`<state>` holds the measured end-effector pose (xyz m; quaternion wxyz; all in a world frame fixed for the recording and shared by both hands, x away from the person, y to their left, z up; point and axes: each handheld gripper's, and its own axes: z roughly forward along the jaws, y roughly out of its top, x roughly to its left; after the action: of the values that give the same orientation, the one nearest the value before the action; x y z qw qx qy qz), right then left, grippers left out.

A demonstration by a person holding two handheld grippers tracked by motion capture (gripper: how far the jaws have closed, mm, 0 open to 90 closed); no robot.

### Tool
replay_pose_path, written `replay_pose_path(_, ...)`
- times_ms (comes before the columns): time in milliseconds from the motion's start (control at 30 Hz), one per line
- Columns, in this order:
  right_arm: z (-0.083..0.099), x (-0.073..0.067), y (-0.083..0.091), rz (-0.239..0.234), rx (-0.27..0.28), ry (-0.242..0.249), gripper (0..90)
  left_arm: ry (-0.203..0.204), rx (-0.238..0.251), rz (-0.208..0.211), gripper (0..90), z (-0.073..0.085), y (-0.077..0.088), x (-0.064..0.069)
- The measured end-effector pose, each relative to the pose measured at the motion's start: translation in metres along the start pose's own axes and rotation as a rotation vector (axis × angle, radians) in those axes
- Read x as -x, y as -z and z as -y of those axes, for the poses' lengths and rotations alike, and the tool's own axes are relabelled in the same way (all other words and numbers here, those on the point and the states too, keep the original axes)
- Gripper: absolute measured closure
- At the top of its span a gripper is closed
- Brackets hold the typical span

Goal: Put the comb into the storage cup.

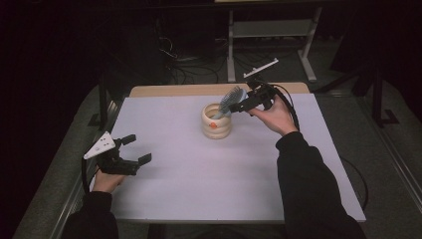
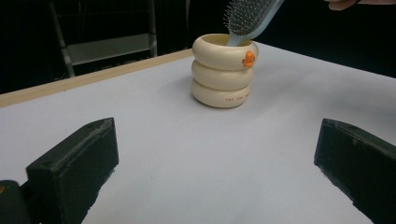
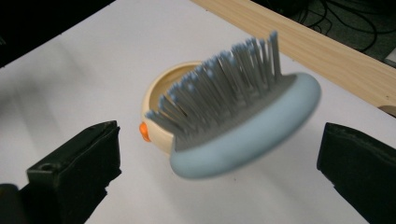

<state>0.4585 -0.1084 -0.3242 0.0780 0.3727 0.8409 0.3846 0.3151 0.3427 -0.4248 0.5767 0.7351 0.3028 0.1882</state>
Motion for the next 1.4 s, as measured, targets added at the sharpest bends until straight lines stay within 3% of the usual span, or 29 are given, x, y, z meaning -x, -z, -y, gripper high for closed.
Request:
replay_pose_path(267,0.012,0.008,0.016,-0.039,0.062,-0.012,0.0,0.002,-0.002,0.01,0.0,0.0,-0.001,0.0)
replay_pose_path(500,0.023,0.013,0.027,-0.045,0.1,-0.014,0.0,0.008,-0.016,0.008,0.0,0.001,-0.002,0.0)
replay_pose_path(867,0.038,0.02,0.038,-0.027,0.097,-0.012,0.0,0.022,-0.007,0.006,0.0,0.002,-0.001,0.0)
replay_pose_path(967,0.043,0.021,0.039,-0.041,0.099,-0.009,0.0,0.022,-0.009,0.007,0.0,0.002,-0.002,0.0)
replay_pose_path(1400,0.069,0.024,0.049,-0.042,0.135,-0.006,0.0,0.033,-0.012,-0.009,0.0,0.003,0.0,0.001)
